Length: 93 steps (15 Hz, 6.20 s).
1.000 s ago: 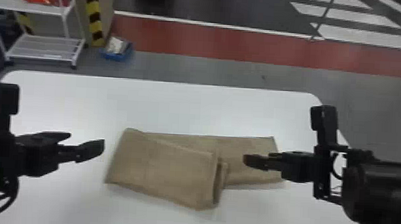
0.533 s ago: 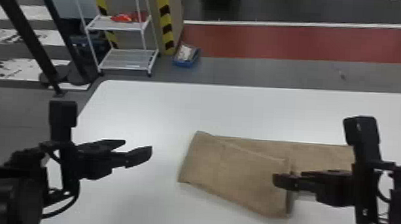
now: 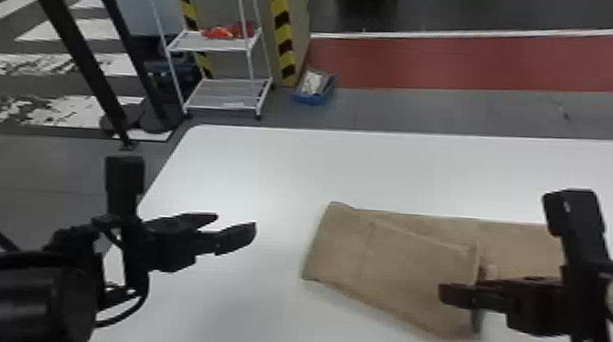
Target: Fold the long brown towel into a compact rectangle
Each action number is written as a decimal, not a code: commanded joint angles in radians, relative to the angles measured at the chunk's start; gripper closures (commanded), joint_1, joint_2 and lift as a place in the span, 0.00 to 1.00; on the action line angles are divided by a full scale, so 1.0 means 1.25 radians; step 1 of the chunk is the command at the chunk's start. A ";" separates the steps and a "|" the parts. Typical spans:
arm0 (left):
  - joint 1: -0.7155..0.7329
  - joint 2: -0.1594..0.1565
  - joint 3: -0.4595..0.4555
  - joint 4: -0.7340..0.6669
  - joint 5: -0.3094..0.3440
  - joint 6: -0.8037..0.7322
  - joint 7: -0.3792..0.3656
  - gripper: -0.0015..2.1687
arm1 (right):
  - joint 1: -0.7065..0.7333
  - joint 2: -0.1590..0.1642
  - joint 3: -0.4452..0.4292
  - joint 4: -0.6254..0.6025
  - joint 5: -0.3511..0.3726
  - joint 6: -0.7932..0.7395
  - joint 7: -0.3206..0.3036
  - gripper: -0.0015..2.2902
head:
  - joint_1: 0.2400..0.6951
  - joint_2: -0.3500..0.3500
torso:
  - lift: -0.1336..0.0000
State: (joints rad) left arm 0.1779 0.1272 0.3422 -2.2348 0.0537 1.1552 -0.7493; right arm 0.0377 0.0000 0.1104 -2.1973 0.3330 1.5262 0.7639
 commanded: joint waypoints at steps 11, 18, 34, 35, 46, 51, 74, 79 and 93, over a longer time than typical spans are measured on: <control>-0.010 0.005 0.008 0.023 0.005 -0.017 -0.001 0.02 | -0.020 0.001 0.009 0.013 0.013 0.037 0.002 0.19 | 1.00 0.80 | 0.10; -0.012 0.005 0.002 0.029 0.005 -0.017 -0.001 0.02 | -0.008 0.001 -0.033 -0.019 0.005 0.037 0.007 0.19 | 1.00 0.78 | 0.10; -0.012 0.005 -0.009 0.045 0.004 -0.031 0.001 0.02 | -0.039 -0.005 -0.033 0.014 0.023 0.037 0.017 0.21 | 1.00 0.74 | 0.10; -0.012 0.005 -0.009 0.045 0.004 -0.031 0.001 0.02 | -0.042 -0.006 -0.032 0.023 0.026 0.037 0.017 0.21 | 1.00 0.74 | 0.10; -0.012 0.006 -0.012 0.054 0.002 -0.036 0.002 0.02 | -0.067 -0.013 -0.020 0.075 0.045 0.037 0.044 0.33 | 1.00 0.73 | 0.10; -0.013 0.007 -0.012 0.059 0.004 -0.039 0.002 0.02 | -0.067 -0.013 -0.018 0.077 0.049 0.037 0.055 0.36 | 1.00 0.74 | 0.10; -0.009 0.007 -0.012 0.080 0.004 -0.056 0.002 0.02 | -0.063 -0.028 -0.009 0.082 0.062 0.037 0.088 0.37 | 1.00 0.75 | 0.10; -0.007 0.007 -0.014 0.078 0.004 -0.056 0.001 0.02 | -0.060 -0.029 -0.009 0.091 0.071 0.037 0.109 0.60 | 1.00 0.74 | 0.10; -0.011 0.007 -0.023 0.072 0.004 -0.056 0.001 0.02 | 0.024 -0.037 -0.031 -0.040 0.055 0.037 0.164 0.62 | 1.00 0.75 | 0.10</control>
State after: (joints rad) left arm 0.1662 0.1366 0.3145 -2.1449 0.0583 1.0854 -0.7487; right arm 0.0619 -0.0450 0.0738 -2.2395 0.4035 1.5701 0.9644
